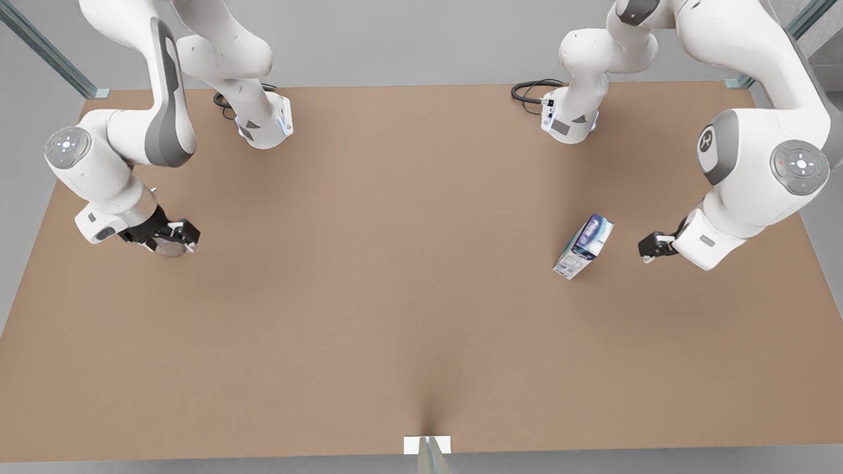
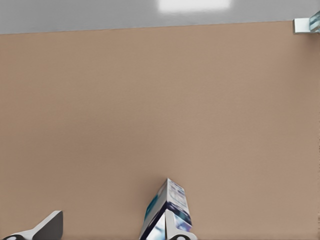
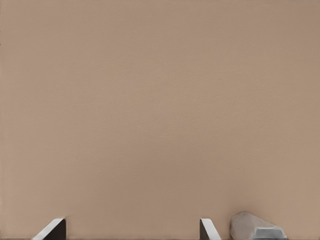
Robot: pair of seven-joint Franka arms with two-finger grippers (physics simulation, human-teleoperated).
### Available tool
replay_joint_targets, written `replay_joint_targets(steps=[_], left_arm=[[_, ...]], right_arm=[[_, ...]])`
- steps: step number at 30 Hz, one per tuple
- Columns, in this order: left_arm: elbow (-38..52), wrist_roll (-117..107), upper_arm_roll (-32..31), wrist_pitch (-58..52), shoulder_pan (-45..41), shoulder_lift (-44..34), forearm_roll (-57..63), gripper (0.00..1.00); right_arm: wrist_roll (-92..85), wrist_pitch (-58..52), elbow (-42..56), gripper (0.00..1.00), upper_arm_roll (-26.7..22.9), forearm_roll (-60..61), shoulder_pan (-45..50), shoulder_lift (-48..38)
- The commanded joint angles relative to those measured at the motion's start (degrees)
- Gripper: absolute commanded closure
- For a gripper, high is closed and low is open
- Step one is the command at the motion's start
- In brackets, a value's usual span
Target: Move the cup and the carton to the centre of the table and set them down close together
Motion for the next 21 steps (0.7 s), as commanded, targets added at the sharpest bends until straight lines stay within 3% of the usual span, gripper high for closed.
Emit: replay_joint_targets(steps=[1, 9, 16, 21], left_arm=[[0.0, -0.3, 0.0, 0.0, 0.0, 0.1, 0.1, 0.0], [-0.1, 0.5, -0.2, 0.0, -0.4, 1.5, 0.0, 0.0], [-0.2, 0.6, -0.5, -0.1, -0.7, 2.1, -0.1, 0.0], [-0.3, 0.5, -0.9, -0.7, -0.8, 2.4, -0.1, 0.0]], right_arm=[[0.0, 0.0, 0.0, 0.0, 0.0, 0.0, -0.3, 0.0], [-3.7, 2.2, -4.2, 0.0, -0.5, -0.1, -3.8, 3.7], [-10.1, 15.5, -12.3, 0.0, -4.0, -0.4, -7.8, 8.3], [-11.3, 15.7, -15.0, 0.0, -4.9, -0.6, -7.9, 10.5]])
